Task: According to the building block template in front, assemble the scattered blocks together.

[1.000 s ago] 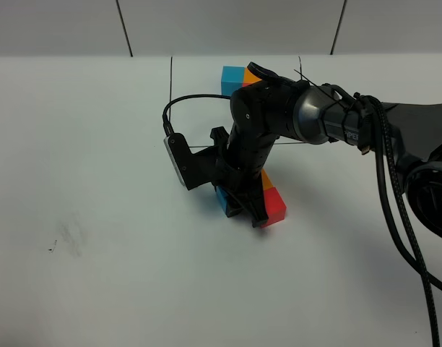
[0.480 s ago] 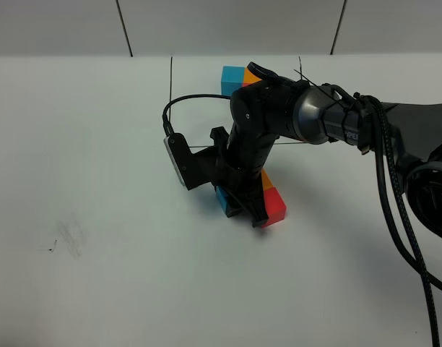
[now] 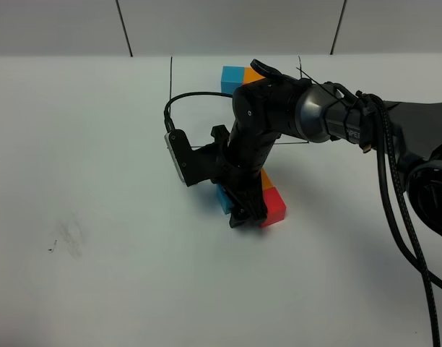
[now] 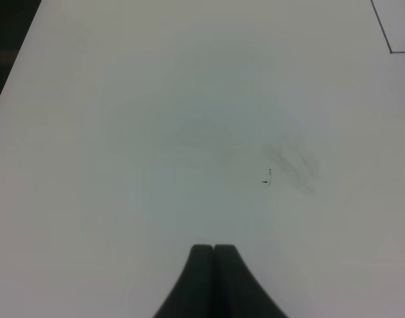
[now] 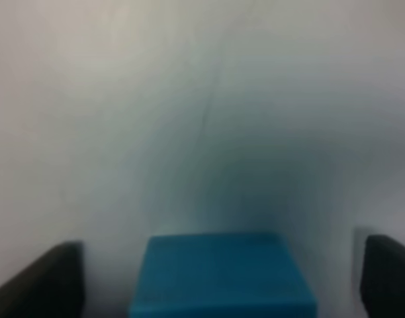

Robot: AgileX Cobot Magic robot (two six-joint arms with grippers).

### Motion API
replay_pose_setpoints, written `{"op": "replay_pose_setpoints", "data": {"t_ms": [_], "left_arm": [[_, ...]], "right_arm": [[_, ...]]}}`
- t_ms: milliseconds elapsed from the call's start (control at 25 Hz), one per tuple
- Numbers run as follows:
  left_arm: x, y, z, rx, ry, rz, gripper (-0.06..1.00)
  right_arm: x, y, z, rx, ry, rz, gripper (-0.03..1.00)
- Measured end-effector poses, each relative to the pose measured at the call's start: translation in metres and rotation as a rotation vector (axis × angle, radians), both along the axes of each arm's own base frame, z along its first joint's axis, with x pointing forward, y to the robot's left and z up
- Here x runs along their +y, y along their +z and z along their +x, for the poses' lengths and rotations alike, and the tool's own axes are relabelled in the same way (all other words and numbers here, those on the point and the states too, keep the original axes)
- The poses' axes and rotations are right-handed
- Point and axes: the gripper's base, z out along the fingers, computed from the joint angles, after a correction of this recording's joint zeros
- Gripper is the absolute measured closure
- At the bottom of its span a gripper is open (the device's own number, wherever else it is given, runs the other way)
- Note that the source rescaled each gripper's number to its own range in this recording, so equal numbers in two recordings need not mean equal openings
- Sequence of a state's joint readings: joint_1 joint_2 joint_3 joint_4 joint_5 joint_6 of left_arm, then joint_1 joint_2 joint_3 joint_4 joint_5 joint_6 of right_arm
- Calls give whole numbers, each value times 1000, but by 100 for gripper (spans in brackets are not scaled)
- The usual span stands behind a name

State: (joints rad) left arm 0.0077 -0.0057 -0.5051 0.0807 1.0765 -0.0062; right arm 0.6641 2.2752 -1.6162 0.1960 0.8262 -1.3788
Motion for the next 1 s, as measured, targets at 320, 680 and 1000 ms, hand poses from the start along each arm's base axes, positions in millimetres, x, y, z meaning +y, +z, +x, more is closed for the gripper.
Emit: {"op": "replay_pose_setpoints", "data": {"t_ms": [320,680,1000], "left_arm": [[0,0,0,0,0,0,94],[0,0,0,0,0,0,94],[0,0,0,0,0,0,94]], "right_arm": [[15,9,-15,-31,66,-4,-1],[21,71,-24,-136,106,60,11],[11,110,-25,-245,99,42,16]]}}
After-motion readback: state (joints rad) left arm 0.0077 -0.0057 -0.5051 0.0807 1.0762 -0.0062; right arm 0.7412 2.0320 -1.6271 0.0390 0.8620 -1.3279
